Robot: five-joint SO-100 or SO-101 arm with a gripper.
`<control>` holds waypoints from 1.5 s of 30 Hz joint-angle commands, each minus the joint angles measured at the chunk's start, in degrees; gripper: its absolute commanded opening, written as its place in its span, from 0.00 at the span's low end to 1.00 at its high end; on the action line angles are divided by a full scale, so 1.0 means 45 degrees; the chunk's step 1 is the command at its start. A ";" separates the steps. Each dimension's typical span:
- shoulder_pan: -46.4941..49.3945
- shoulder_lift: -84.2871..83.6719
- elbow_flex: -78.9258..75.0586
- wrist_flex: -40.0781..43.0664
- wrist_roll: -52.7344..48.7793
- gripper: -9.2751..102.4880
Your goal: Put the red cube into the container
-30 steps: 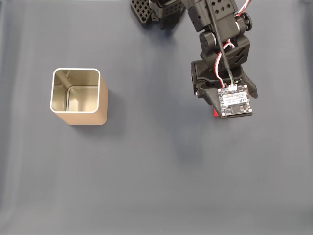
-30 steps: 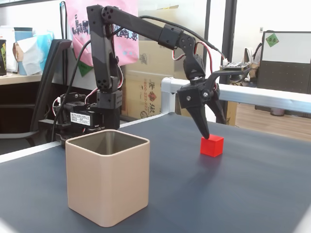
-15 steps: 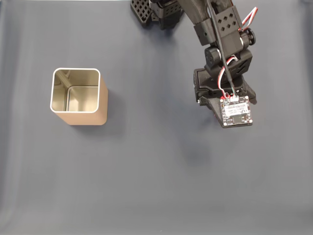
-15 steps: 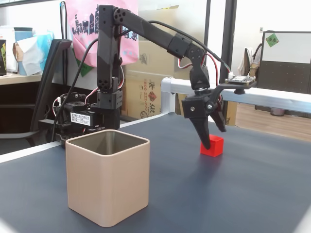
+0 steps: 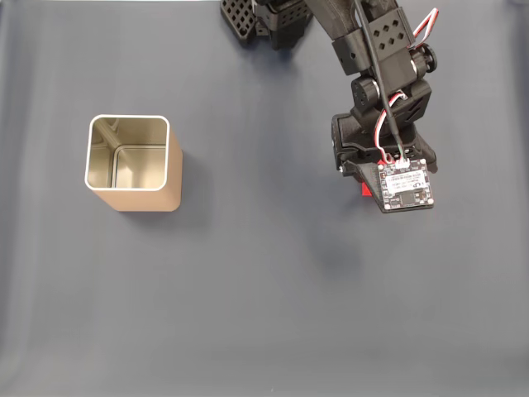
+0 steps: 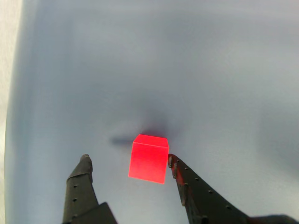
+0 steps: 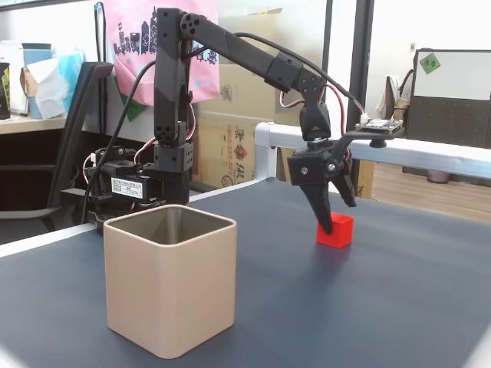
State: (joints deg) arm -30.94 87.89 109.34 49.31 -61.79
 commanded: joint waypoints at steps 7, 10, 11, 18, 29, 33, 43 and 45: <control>-0.0039 0.0156 -0.0215 0.0313 -0.0254 0.34; 0.0020 0.0117 -0.0215 0.0488 -0.0449 0.30; 0.0020 0.0117 -0.0215 0.0527 -0.0508 0.28; 0.0176 0.0117 -0.0176 0.0742 -0.0723 0.13; 0.0938 0.0781 -0.0176 0.1094 -0.1582 0.08; 0.1797 0.1875 -0.0508 0.1738 -0.2676 0.08; 0.5957 0.4609 -0.2559 0.3477 -0.6074 0.08; 0.6816 0.5078 -0.2734 0.3574 -0.6582 0.08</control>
State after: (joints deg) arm -3.78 106.35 100.63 64.69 -88.07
